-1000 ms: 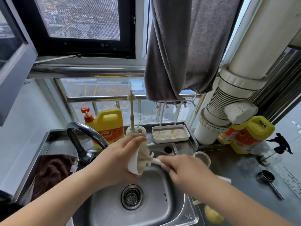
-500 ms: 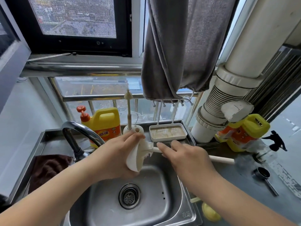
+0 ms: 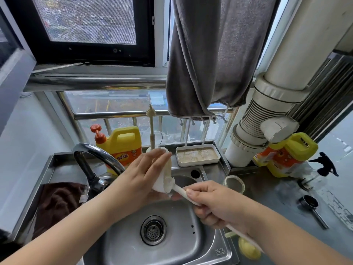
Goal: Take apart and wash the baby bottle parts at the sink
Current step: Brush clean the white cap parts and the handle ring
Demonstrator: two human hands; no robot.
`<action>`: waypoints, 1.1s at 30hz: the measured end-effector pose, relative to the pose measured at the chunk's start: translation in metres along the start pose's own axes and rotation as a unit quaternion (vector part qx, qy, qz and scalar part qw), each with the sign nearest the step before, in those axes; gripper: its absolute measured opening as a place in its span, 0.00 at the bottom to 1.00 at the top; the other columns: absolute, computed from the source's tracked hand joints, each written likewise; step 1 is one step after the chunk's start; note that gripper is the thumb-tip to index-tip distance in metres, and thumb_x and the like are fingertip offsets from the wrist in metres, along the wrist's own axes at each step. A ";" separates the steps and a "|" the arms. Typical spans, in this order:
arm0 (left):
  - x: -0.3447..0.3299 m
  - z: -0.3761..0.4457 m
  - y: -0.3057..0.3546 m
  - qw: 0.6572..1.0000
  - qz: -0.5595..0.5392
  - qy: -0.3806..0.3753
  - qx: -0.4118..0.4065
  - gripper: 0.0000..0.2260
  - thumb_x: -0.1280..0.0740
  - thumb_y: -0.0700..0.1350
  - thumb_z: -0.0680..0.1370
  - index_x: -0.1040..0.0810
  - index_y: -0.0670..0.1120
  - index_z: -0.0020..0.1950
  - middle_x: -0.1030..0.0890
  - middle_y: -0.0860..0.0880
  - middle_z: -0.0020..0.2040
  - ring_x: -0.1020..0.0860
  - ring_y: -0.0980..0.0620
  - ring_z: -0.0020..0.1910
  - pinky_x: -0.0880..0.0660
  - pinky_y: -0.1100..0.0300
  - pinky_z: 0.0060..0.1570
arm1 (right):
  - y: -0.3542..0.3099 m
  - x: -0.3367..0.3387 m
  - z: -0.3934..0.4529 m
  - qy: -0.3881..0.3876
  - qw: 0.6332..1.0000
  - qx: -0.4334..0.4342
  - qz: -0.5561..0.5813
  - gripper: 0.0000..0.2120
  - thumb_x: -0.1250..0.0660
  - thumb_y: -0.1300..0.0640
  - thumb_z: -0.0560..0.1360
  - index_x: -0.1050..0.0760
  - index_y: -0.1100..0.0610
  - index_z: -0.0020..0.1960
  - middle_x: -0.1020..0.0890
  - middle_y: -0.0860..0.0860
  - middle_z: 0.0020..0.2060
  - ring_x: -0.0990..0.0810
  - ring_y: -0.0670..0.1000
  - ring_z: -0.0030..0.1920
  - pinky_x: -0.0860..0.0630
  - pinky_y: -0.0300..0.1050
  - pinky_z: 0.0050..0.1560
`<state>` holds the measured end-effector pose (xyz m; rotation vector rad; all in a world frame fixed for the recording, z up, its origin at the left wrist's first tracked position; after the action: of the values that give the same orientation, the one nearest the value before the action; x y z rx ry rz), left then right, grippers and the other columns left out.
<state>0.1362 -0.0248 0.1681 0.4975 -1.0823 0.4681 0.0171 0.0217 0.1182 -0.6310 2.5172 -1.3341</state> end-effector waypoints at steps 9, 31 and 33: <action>-0.012 -0.001 -0.022 0.970 -0.183 -0.108 0.115 0.38 0.44 0.75 0.68 0.55 0.66 0.74 0.45 0.63 0.71 0.39 0.60 0.70 0.37 0.64 0.67 | 0.003 0.005 0.000 0.001 1.000 0.007 -0.021 0.14 0.45 0.52 0.82 0.21 0.48 0.56 0.38 0.47 0.24 0.42 0.43 0.20 0.46 0.31 0.21; -0.015 0.001 -0.009 0.953 -0.238 -0.121 0.145 0.36 0.23 0.59 0.59 0.38 0.67 0.60 0.29 0.66 0.57 0.28 0.64 0.55 0.27 0.68 0.53 | -0.023 0.016 -0.020 0.242 0.791 0.166 -0.537 0.12 0.38 0.52 0.77 0.27 0.45 0.60 0.21 0.47 0.41 0.21 0.51 0.42 0.27 0.46 0.39; -0.013 0.001 -0.002 0.978 -0.165 -0.093 0.090 0.36 0.26 0.60 0.59 0.39 0.65 0.63 0.31 0.66 0.59 0.27 0.63 0.55 0.29 0.70 0.52 | -0.006 0.015 -0.008 0.142 0.898 0.119 -0.398 0.10 0.42 0.50 0.80 0.25 0.49 0.57 0.25 0.44 0.33 0.26 0.44 0.37 0.31 0.40 0.37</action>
<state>0.1311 -0.0285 0.1568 0.8806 -1.1148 0.2290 0.0027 0.0179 0.1278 -1.6212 2.2966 -2.0798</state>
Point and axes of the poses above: each hand's wrist, its own z-axis towards the middle knuckle, its own x-axis out of the back of the hand, y = z × x, the point moved 9 cm from there along z, towards the middle knuckle
